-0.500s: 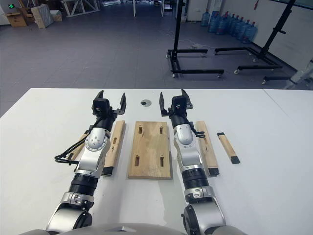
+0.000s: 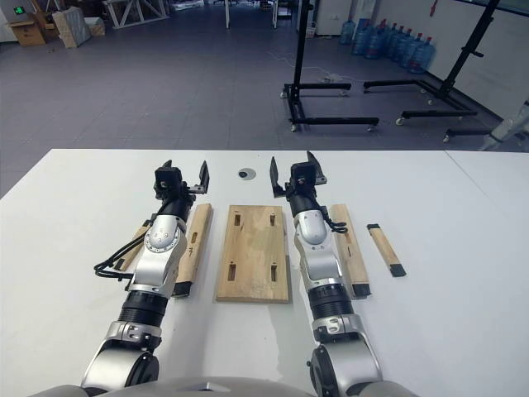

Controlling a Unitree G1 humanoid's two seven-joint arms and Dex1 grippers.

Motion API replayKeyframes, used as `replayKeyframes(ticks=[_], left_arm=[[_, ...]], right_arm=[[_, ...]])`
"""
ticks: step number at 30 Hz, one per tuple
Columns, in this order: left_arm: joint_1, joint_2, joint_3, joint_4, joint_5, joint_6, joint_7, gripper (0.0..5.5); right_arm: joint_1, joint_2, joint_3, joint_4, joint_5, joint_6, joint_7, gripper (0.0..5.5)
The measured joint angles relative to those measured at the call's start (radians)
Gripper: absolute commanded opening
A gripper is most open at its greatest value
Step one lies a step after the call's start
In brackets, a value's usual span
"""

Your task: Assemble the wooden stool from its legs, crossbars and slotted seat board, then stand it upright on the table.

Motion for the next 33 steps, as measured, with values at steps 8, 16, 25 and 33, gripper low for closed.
replayKeyframes(ticks=[8, 16, 25, 33], left_arm=[[-0.011, 0.018, -0.011, -0.001, 0.023, 0.059, -0.001, 4.42], [-0.011, 0.019, -0.024, -0.006, 0.021, 0.057, -0.033, 4.42], [-0.011, 0.022, -0.028, -0.013, 0.031, 0.056, -0.024, 4.42], [0.055, 0.014, -0.056, -0.093, 0.067, 0.042, -0.009, 4.42]], right_arm=[[-0.001, -0.003, -0.009, 0.002, 0.012, 0.006, 0.003, 4.36], [-0.001, -0.003, -0.010, 0.002, 0.030, 0.025, 0.021, 4.36], [-0.002, -0.003, -0.012, -0.003, 0.033, 0.037, 0.021, 4.36], [-0.006, -0.277, -0.251, -0.045, 0.202, 0.301, 0.160, 4.36]])
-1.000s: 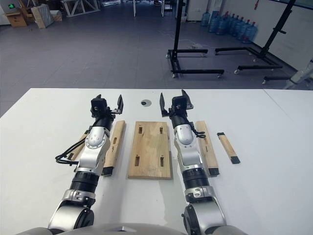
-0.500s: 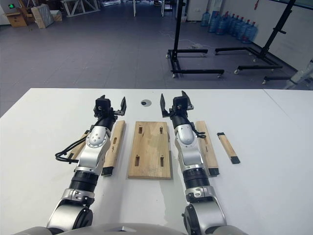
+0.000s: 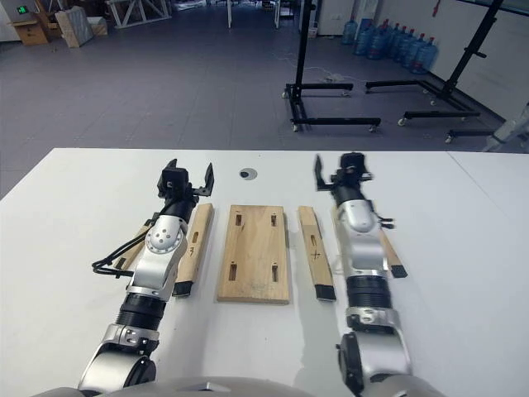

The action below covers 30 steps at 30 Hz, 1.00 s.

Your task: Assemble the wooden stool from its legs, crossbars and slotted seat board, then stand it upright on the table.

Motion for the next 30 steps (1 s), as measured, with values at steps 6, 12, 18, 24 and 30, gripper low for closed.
replayKeyframes(ticks=[6, 12, 18, 24, 30], left_arm=[[0.063, -0.014, -0.024, -0.076, 0.029, -0.004, 0.026, 4.42], [0.100, -0.028, -0.036, -0.119, 0.045, -0.005, 0.043, 4.42], [0.116, -0.026, -0.036, -0.143, 0.047, -0.004, 0.062, 4.42], [0.122, -0.026, -0.054, -0.148, 0.051, -0.004, 0.071, 4.37], [0.123, -0.026, -0.057, -0.151, 0.050, -0.004, 0.073, 4.37]], right_arm=[[0.189, -0.127, -0.121, -0.039, 0.092, 0.178, 0.103, 4.36], [0.347, -0.128, -0.130, -0.041, 0.106, 0.198, 0.166, 4.36], [0.423, -0.173, -0.121, -0.032, 0.143, 0.290, 0.278, 4.36], [0.419, -0.247, -0.075, -0.028, 0.121, 0.358, 0.294, 3.45], [0.429, -0.246, -0.052, -0.056, 0.124, 0.400, 0.292, 2.44]])
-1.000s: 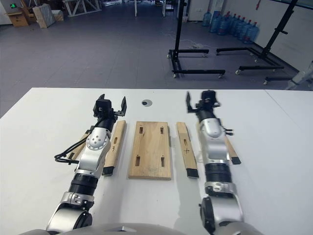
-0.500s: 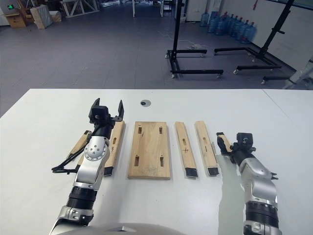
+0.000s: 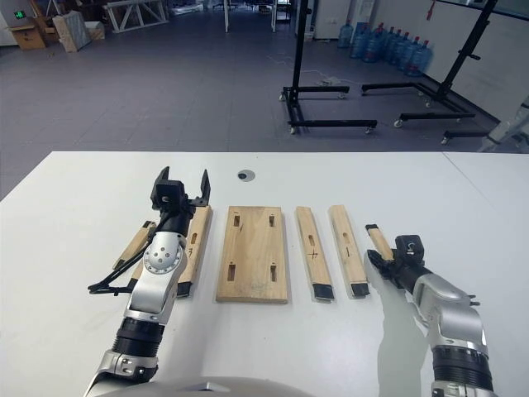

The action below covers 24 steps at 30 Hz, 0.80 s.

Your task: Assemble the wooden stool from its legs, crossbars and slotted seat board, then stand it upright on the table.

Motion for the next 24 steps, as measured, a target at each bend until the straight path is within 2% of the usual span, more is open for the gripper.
replayKeyframes(ticks=[7, 15, 18, 21, 24], left_arm=[[0.000, 0.001, -0.001, 0.001, -0.002, 0.000, -0.008, 4.37], [-0.009, 0.000, -0.006, 0.012, -0.017, 0.001, -0.023, 4.37], [-0.017, 0.000, -0.011, 0.020, -0.030, 0.000, -0.054, 4.37], [-0.061, 0.006, -0.001, 0.047, -0.072, -0.008, -0.111, 4.37], [-0.125, 0.019, 0.043, 0.066, -0.196, 0.014, -0.216, 4.37]], right_arm=[[-0.005, 0.022, 0.018, -0.014, 0.003, 0.012, -0.020, 1.29], [-0.094, 0.083, 0.010, 0.013, -0.004, 0.015, -0.140, 1.28], [-0.192, 0.100, 0.026, 0.098, -0.093, -0.146, -0.233, 1.28], [-0.412, 0.110, 0.081, 0.126, -0.191, -0.404, -0.302, 1.28], [-0.539, 0.219, 0.200, 0.068, -0.191, -0.560, -0.226, 1.28]])
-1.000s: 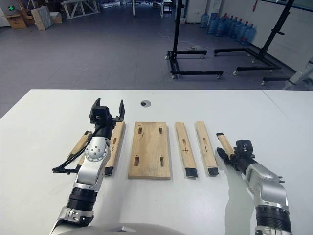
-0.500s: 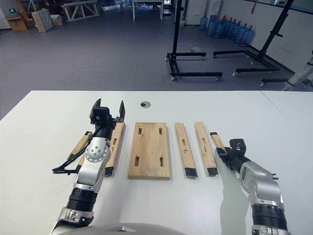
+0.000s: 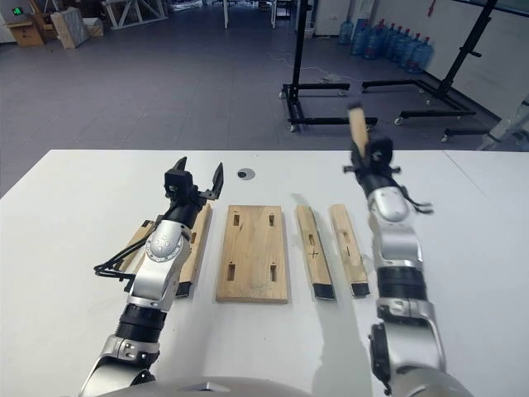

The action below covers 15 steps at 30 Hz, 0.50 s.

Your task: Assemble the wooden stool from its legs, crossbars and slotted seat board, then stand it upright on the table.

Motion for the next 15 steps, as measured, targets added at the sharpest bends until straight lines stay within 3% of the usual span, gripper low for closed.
replayKeyframes(ticks=[4, 8, 15], left_arm=[[-0.032, 0.002, 0.062, -0.033, -0.322, 0.181, -0.226, 4.37], [-0.030, 0.013, 0.137, -0.140, -0.703, 0.460, -0.381, 4.37], [-0.032, 0.021, 0.223, -0.114, -0.836, 0.594, -0.334, 4.25]], right_arm=[[0.033, 0.100, 0.193, -0.063, 0.017, -0.066, 0.202, 1.28], [0.090, 0.123, 0.273, -0.085, 0.014, -0.112, 0.298, 1.28], [0.119, 0.130, 0.310, -0.127, 0.035, -0.114, 0.380, 1.28]])
